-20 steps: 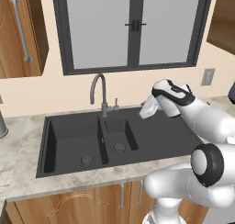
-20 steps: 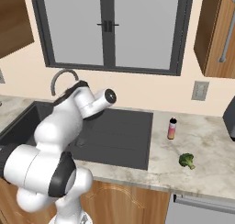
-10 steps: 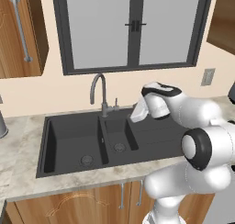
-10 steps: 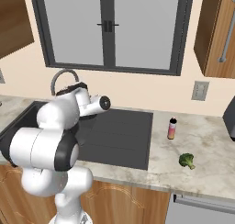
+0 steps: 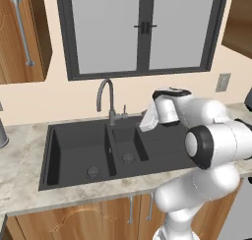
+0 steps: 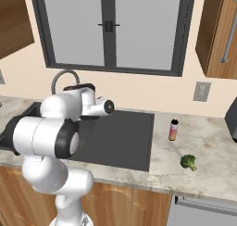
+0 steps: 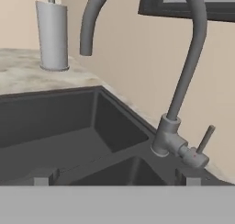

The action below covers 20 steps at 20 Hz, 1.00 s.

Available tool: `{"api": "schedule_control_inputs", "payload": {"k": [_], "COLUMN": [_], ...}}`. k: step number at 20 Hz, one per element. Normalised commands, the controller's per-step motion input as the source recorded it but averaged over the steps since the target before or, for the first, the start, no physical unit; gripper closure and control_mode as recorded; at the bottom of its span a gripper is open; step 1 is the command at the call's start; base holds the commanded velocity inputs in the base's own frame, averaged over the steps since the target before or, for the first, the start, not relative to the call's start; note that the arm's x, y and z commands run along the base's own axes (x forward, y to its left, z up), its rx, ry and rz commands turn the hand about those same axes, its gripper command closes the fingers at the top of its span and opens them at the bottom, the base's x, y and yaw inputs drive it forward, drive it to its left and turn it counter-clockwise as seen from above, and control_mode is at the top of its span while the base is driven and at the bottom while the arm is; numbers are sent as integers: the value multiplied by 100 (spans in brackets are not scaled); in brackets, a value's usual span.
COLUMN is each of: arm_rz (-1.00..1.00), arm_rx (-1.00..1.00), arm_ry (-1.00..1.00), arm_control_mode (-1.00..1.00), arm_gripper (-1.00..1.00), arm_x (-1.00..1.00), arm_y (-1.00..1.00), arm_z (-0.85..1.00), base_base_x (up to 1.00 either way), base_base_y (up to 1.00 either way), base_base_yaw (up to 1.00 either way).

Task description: Turn on the sink faucet. Then move the broccoli from the counter to the sink. Turn off the sink. Move the vegetable from the sink to the pot next to the stove. Finally move the pot to the rear right burner.

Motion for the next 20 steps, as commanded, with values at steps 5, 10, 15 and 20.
{"api": "schedule_control_inputs", "payload": {"k": [5, 10, 15, 20], "arm_rz": [12, 13, 9, 2], "arm_rx": [9, 7, 4, 2], "arm_ry": [-7, -3, -2, -2], "arm_control_mode": [-100, -100, -100, -100], "arm_gripper": [-100, -100, -100, -100], "arm_x": [34, 27, 22, 26], "arm_y": [0, 0, -1, 2], "arm_z": [-5, 0, 0, -1], "base_base_x": [0, 0, 0, 0], "base_base_y": [0, 0, 0, 0], "base_base_yaw": [0, 0, 0, 0]}}
